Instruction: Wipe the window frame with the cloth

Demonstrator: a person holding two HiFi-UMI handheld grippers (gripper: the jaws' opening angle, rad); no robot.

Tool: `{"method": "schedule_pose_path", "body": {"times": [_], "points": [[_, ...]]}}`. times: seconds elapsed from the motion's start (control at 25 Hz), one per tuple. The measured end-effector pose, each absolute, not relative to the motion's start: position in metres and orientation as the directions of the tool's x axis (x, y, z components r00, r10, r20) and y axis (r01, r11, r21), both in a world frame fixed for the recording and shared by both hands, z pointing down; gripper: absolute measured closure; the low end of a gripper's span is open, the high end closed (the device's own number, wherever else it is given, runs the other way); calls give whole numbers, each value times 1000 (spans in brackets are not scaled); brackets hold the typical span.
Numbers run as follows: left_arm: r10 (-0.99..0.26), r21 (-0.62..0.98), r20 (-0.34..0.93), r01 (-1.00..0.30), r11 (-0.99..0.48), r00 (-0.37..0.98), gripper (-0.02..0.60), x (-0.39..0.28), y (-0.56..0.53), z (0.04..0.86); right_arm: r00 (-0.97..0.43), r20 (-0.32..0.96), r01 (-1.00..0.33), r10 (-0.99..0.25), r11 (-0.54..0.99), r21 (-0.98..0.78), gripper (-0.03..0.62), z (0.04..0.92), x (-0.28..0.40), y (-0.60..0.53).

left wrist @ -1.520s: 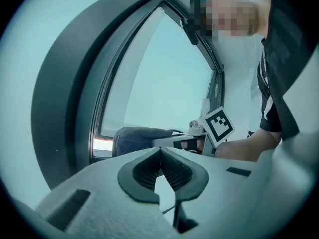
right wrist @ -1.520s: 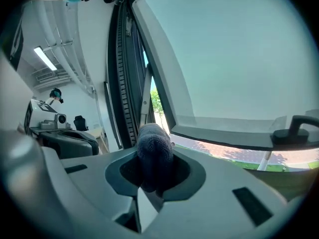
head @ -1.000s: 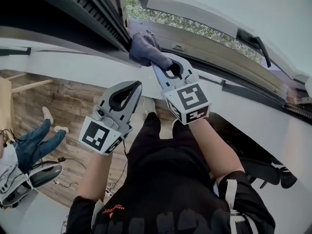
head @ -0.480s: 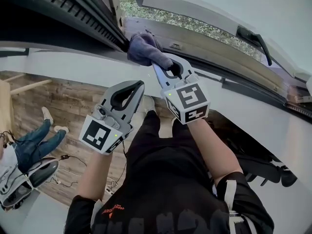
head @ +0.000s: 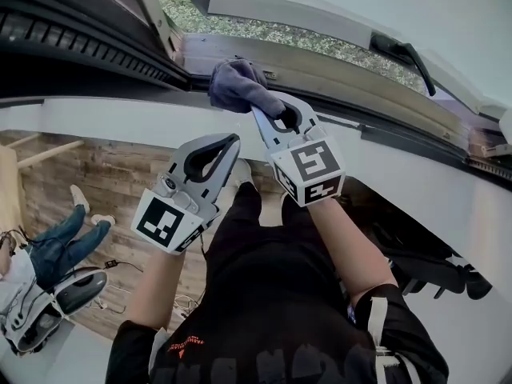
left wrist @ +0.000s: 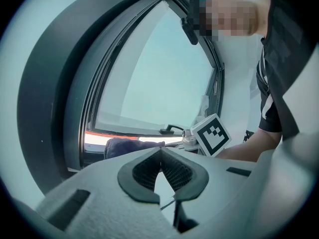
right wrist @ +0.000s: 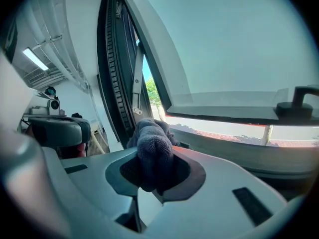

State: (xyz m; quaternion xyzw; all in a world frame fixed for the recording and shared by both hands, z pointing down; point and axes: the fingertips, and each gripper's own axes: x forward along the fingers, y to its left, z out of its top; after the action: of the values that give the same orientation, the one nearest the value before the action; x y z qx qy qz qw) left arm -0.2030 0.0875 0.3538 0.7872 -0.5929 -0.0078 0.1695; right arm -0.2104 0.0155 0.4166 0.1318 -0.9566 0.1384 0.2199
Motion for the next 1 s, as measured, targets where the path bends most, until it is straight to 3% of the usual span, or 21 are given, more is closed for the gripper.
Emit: {"method": "schedule_pose_path", "body": {"times": [1.0], "points": [[-883, 253, 195, -892, -374, 426, 561, -114, 36, 348, -831, 453, -451, -324, 869, -204, 533, 416, -104, -37]]}}
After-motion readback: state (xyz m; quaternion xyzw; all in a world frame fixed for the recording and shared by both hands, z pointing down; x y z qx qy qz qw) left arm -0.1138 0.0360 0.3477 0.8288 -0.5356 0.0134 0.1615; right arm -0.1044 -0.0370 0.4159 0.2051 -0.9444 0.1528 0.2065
